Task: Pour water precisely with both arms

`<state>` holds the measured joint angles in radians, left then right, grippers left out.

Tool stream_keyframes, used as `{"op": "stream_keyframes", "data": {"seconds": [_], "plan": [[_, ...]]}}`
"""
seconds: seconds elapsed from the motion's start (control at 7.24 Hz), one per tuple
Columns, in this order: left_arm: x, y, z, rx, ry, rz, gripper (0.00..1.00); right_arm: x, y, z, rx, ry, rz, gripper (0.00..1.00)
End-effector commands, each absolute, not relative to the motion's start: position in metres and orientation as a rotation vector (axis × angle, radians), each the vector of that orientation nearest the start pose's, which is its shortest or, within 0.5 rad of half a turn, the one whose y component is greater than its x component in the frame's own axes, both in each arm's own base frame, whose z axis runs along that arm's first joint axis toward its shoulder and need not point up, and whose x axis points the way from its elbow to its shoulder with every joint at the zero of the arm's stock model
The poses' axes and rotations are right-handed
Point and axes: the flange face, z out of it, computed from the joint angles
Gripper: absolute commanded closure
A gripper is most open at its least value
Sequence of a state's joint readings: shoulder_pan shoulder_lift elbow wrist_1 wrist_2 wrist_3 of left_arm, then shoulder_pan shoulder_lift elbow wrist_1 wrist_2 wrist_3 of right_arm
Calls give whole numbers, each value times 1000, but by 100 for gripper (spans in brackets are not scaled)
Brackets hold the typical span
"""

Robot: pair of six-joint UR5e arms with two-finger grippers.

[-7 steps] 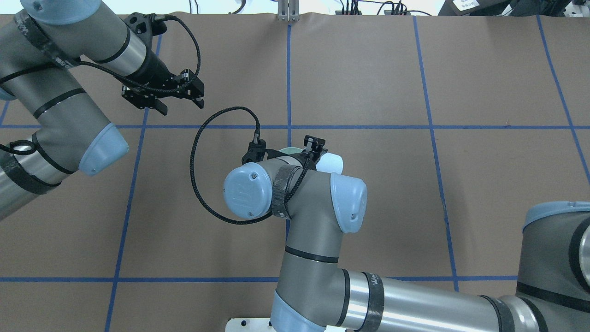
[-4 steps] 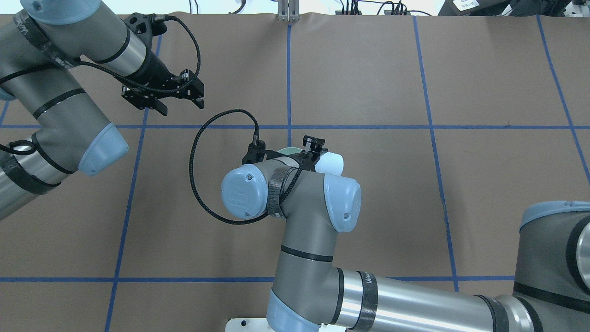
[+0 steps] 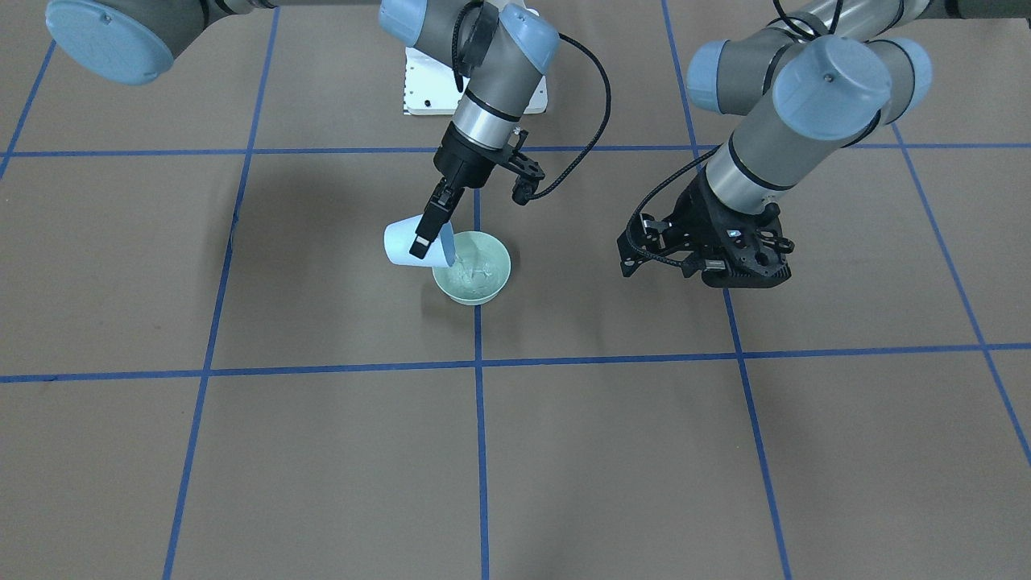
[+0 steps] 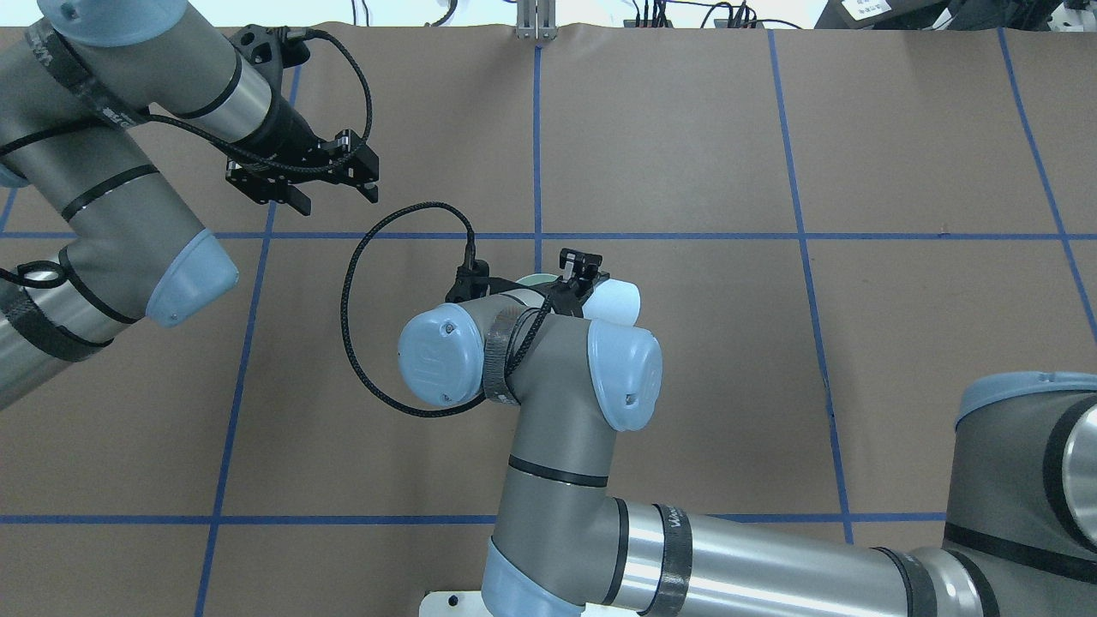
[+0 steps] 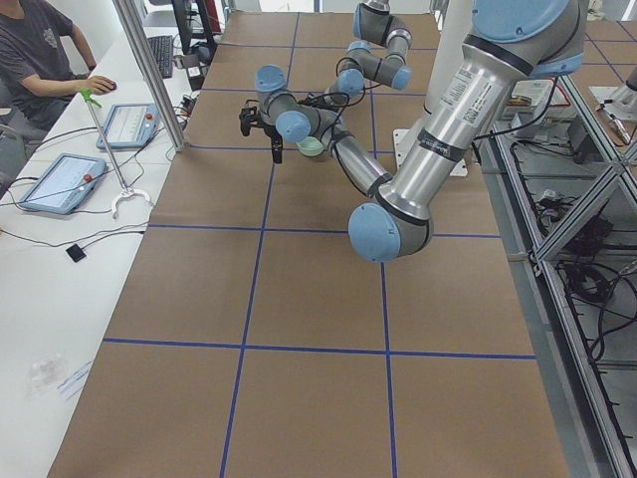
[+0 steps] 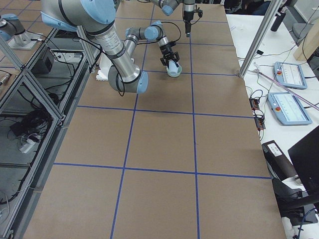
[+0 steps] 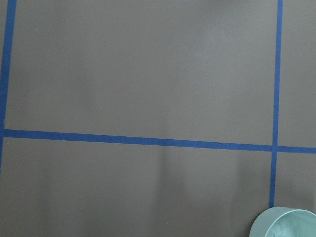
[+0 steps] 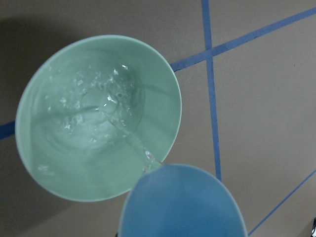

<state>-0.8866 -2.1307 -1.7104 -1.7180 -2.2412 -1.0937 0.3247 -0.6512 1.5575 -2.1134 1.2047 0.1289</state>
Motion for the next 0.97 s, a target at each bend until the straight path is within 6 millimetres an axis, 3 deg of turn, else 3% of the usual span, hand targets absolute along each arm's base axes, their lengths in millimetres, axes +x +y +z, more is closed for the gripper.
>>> {"op": "stream_keyframes", "data": {"seconds": [0.0,0.41,0.55,0.83], "plan": [[356,-549,247,24,1025,-89,10,-617,-384,163,544,46,-1002,73],[355,-549,245,26,1027,-88,10,-610,-380,165,629,-56,-920,72],[355,-549,245,27,1027,-88,10,-589,-374,187,665,-108,-873,72],[355,-548,243,31,1031,-86,10,-531,-380,176,705,-236,-781,72]]}}
